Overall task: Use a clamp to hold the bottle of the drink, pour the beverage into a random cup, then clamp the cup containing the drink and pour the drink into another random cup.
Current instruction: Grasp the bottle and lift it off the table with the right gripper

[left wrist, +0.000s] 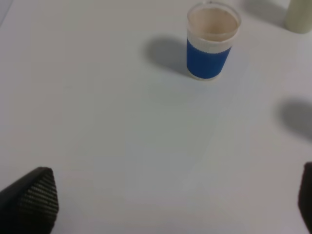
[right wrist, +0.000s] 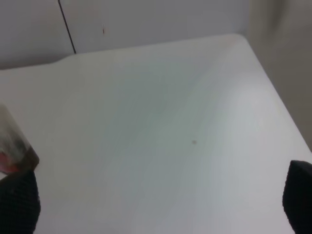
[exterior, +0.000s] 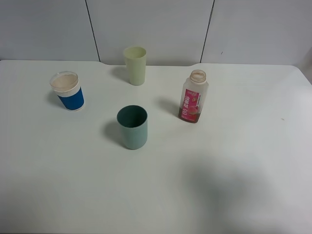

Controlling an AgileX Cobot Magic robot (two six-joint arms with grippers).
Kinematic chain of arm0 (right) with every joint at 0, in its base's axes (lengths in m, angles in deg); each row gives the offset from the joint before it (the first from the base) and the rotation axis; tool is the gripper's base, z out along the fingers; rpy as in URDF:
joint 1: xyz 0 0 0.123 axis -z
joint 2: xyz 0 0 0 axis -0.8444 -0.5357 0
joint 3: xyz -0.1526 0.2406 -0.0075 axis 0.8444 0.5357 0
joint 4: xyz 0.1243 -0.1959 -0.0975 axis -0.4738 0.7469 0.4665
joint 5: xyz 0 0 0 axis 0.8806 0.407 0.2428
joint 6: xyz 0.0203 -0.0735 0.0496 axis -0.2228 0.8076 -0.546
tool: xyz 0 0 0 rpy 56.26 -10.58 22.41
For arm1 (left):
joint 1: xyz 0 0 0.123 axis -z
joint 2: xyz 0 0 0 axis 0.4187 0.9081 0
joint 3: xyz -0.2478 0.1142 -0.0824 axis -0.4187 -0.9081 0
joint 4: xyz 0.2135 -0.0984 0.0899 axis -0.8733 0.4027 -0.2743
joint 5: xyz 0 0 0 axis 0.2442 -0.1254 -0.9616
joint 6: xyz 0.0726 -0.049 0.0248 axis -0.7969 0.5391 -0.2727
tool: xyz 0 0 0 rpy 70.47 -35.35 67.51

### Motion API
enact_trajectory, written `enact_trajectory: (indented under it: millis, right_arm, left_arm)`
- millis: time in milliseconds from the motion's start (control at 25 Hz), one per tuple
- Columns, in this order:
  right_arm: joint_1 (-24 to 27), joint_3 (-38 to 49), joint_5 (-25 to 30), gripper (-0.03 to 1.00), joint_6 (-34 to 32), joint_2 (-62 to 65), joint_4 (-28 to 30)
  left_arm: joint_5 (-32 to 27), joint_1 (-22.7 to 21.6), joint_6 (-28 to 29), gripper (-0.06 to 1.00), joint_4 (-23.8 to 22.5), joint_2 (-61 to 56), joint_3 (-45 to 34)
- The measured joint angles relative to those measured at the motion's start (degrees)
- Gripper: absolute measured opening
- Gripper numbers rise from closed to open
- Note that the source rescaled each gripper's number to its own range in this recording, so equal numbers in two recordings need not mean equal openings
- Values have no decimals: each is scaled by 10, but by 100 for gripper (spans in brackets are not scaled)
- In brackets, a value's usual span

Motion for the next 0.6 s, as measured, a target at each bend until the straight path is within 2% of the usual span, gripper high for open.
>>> enact_trajectory:
  millis: [280,320,600]
  right_arm:
    - [0,-2,-3,100,17,-88,0]
    - [0,-2,-4,100,45,-122,0]
    - [-9,-2,-6,100,131,-210,1]
  left_arm:
    - [0,0,0,100,0,0,0]
    - [0,0,0,100,0,0,0]
    - [0,0,0,100,0,0,0]
